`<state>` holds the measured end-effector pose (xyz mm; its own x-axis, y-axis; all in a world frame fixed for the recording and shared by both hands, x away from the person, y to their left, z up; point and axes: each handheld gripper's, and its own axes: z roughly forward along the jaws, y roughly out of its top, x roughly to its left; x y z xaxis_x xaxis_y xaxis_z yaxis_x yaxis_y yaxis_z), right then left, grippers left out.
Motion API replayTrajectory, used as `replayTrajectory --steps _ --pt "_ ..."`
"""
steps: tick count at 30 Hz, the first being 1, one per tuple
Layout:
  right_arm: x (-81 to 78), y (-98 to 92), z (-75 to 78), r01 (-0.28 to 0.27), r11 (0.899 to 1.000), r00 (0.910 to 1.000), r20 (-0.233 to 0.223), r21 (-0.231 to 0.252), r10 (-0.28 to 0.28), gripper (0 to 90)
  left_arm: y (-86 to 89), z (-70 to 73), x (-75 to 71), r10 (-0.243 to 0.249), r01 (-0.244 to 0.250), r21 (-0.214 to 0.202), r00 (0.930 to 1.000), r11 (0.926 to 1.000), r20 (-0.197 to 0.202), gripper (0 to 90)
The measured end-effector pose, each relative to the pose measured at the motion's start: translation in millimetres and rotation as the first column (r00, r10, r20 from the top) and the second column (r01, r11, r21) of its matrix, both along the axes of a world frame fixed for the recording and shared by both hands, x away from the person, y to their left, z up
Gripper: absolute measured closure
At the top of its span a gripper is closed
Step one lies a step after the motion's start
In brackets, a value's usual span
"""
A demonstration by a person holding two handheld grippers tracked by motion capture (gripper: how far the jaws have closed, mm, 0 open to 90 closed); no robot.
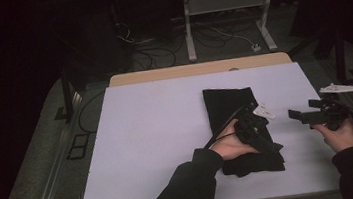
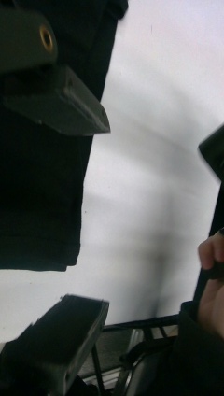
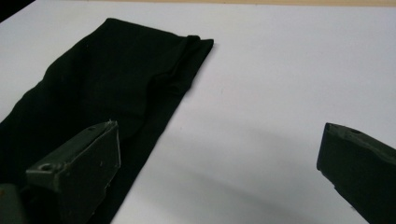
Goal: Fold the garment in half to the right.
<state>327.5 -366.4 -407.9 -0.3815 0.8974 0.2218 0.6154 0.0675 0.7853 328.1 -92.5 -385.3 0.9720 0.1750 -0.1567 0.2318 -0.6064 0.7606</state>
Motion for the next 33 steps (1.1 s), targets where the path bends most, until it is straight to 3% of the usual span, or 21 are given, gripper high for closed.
replayTrajectory --steps 4,17,33 --pt "-7.7 -1.7 -0.3 0.000 1.000 1.0000 0.002 0.003 0.000 0.0 10.7 2.4 3.4 0.023 -0.023 -0.001 0.9997 0.9997 0.009 0.0" --pt "-24.4 -4.7 -2.1 -0.001 1.000 0.9998 0.020 -0.003 0.001 0.0 39.6 6.7 8.7 0.083 -0.082 -0.031 0.9960 0.9961 0.033 0.0" --pt "-39.3 -4.1 -6.1 -0.026 1.000 0.9994 0.023 -0.001 0.026 0.0 76.3 11.1 10.5 0.115 -0.113 -0.049 0.9921 0.9924 0.050 0.0"
